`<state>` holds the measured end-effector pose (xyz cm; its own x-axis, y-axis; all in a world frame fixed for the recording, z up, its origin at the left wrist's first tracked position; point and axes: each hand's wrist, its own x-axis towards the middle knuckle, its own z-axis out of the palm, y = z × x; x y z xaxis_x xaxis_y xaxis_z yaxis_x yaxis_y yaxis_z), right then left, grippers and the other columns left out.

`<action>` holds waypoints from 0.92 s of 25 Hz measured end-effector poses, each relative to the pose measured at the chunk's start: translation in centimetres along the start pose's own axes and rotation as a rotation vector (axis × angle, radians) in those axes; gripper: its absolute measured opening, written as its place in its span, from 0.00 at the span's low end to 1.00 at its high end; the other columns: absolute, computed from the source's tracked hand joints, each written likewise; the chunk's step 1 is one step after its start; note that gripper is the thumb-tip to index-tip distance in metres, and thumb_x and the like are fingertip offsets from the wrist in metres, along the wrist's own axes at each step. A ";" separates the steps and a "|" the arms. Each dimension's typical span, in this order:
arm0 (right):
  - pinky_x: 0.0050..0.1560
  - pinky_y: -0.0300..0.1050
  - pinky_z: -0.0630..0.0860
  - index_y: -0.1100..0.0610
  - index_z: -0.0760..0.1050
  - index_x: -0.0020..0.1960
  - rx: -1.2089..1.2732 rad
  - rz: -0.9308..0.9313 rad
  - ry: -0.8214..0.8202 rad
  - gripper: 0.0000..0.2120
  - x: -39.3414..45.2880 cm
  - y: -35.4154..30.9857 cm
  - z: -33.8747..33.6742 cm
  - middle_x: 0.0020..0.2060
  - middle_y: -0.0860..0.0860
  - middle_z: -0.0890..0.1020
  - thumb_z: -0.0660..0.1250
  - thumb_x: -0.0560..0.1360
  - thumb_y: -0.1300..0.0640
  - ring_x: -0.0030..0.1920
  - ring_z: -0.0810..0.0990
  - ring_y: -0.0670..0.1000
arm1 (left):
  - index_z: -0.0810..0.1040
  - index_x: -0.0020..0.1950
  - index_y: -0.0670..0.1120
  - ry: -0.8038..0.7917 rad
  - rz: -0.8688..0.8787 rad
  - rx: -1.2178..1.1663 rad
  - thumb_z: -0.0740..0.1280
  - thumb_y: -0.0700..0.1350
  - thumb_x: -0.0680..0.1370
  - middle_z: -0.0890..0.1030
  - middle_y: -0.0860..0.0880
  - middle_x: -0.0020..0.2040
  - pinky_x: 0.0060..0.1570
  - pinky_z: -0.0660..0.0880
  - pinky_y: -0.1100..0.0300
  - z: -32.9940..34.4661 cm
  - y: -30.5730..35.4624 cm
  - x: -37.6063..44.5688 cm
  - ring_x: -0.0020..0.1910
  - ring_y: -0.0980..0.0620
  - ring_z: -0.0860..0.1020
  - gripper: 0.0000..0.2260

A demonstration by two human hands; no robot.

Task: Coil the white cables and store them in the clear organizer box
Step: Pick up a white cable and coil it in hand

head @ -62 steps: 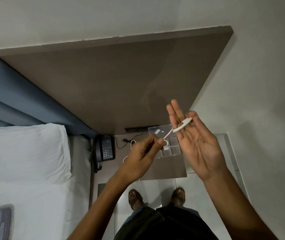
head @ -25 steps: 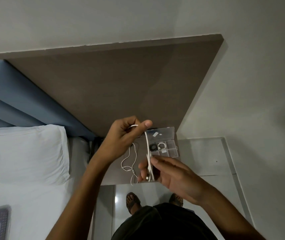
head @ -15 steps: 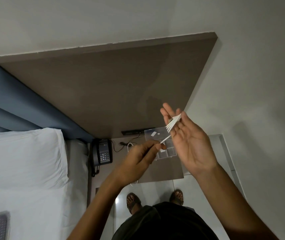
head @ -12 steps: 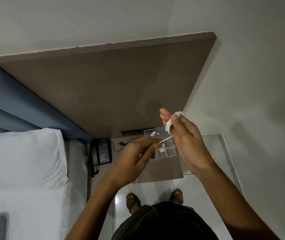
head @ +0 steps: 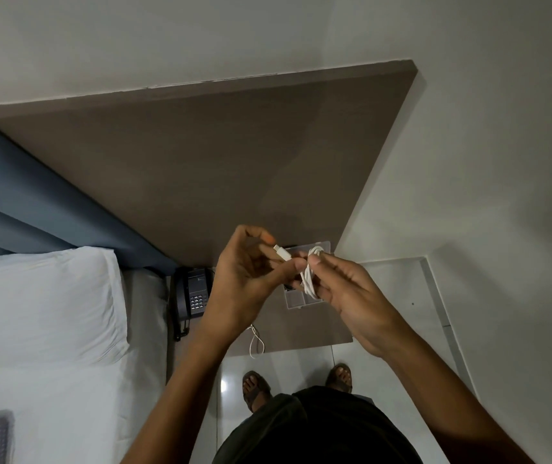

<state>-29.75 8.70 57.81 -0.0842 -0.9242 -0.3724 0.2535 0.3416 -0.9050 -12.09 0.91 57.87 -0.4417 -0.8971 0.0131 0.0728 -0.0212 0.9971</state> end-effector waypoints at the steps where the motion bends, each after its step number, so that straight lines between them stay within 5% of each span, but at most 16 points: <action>1: 0.68 0.39 0.80 0.48 0.82 0.70 0.011 -0.013 0.000 0.16 0.0 0.2 -0.1 0.65 0.46 0.88 0.62 0.87 0.50 0.67 0.86 0.48 | 0.75 0.57 0.42 0.061 -0.008 0.009 0.80 0.34 0.76 0.87 0.39 0.42 0.43 0.86 0.58 0.5 -0.4 -0.3 0.40 0.43 0.90 0.17; 8: 0.75 0.42 0.74 0.40 0.81 0.67 0.087 -0.017 0.044 0.16 0.1 0.7 0.2 0.71 0.42 0.83 0.61 0.83 0.44 0.73 0.80 0.43 | 0.89 0.60 0.49 0.210 0.001 0.301 0.76 0.39 0.81 0.91 0.53 0.52 0.51 0.84 0.68 3.5 -2.2 -1.5 0.50 0.57 0.90 0.09; 12: 0.78 0.49 0.73 0.39 0.81 0.68 0.095 0.010 0.088 0.18 0.2 1.2 0.2 0.70 0.44 0.84 0.62 0.81 0.41 0.72 0.81 0.45 | 0.90 0.60 0.47 0.137 -0.057 0.387 0.72 0.40 0.84 0.90 0.51 0.51 0.50 0.84 0.63 3.7 -1.9 -1.4 0.48 0.52 0.88 0.08; 16: 0.81 0.58 0.70 0.48 0.79 0.74 0.077 0.082 0.124 0.20 0.5 1.8 -0.1 0.71 0.52 0.83 0.59 0.87 0.45 0.74 0.80 0.53 | 0.90 0.60 0.50 0.039 -0.057 0.445 0.72 0.41 0.84 0.88 0.59 0.48 0.45 0.75 0.72 3.5 -1.1 -1.5 0.44 0.58 0.82 0.09; 19: 0.79 0.54 0.73 0.58 0.80 0.72 0.218 0.119 0.092 0.18 0.3 1.5 -0.1 0.67 0.57 0.86 0.59 0.89 0.52 0.71 0.82 0.55 | 0.86 0.63 0.59 -0.035 -0.023 0.625 0.73 0.49 0.84 0.83 0.68 0.51 0.58 0.74 0.64 3.0 -0.8 -1.8 0.54 0.60 0.77 0.09; 23: 0.76 0.47 0.75 0.63 0.79 0.72 0.344 0.096 0.095 0.16 0.6 0.5 0.4 0.70 0.56 0.84 0.60 0.89 0.59 0.67 0.85 0.49 | 0.88 0.63 0.59 0.065 0.050 0.615 0.75 0.48 0.82 0.79 0.56 0.56 0.62 0.73 0.59 2.3 -1.1 -2.0 0.59 0.57 0.74 0.11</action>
<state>-29.32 8.26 57.19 -0.1294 -0.8650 -0.4847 0.5722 0.3341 -0.7490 -13.37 3.71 56.94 -0.3940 -0.9160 0.0754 -0.4456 0.2621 0.8560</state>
